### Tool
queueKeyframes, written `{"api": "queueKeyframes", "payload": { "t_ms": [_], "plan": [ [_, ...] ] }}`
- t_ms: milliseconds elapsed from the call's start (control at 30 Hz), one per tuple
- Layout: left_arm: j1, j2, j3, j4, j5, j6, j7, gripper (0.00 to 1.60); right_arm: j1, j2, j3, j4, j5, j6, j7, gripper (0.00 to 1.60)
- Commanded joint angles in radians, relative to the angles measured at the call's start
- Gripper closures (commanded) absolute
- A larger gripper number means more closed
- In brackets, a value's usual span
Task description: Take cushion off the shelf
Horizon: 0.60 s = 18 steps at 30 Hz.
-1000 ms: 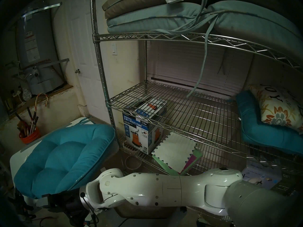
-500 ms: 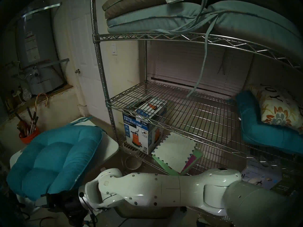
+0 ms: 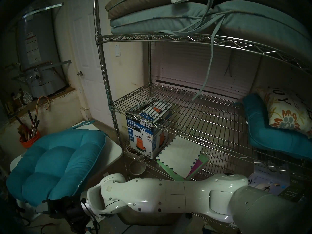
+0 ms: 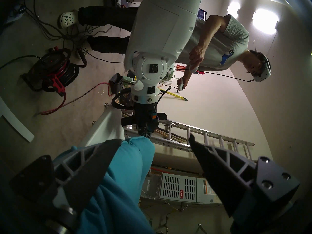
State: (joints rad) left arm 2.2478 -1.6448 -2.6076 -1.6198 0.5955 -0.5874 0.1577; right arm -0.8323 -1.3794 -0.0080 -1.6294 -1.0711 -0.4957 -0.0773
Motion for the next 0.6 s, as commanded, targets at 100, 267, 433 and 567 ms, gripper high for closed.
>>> {"api": "queueKeyframes", "payload": {
  "t_ms": [100, 267, 433, 567],
  "plan": [
    [-0.009, 0.033, -0.016, -0.011, -0.009, -0.008, -0.001, 1.60, -0.005, 0.004, 0.008, -0.023, -0.002, 0.015, -0.009, 0.00],
    [-0.012, 0.029, -0.015, -0.024, -0.009, -0.005, -0.011, 1.60, -0.016, 0.017, -0.005, -0.019, -0.013, 0.018, -0.018, 0.00],
    [-0.017, 0.031, -0.014, -0.022, -0.006, -0.006, -0.014, 1.60, -0.027, 0.023, -0.017, -0.015, -0.022, 0.023, -0.021, 0.00],
    [-0.018, 0.030, -0.015, -0.025, -0.006, -0.005, -0.018, 1.60, -0.035, 0.025, -0.018, -0.013, -0.028, 0.023, -0.024, 0.00]
  ]
}}
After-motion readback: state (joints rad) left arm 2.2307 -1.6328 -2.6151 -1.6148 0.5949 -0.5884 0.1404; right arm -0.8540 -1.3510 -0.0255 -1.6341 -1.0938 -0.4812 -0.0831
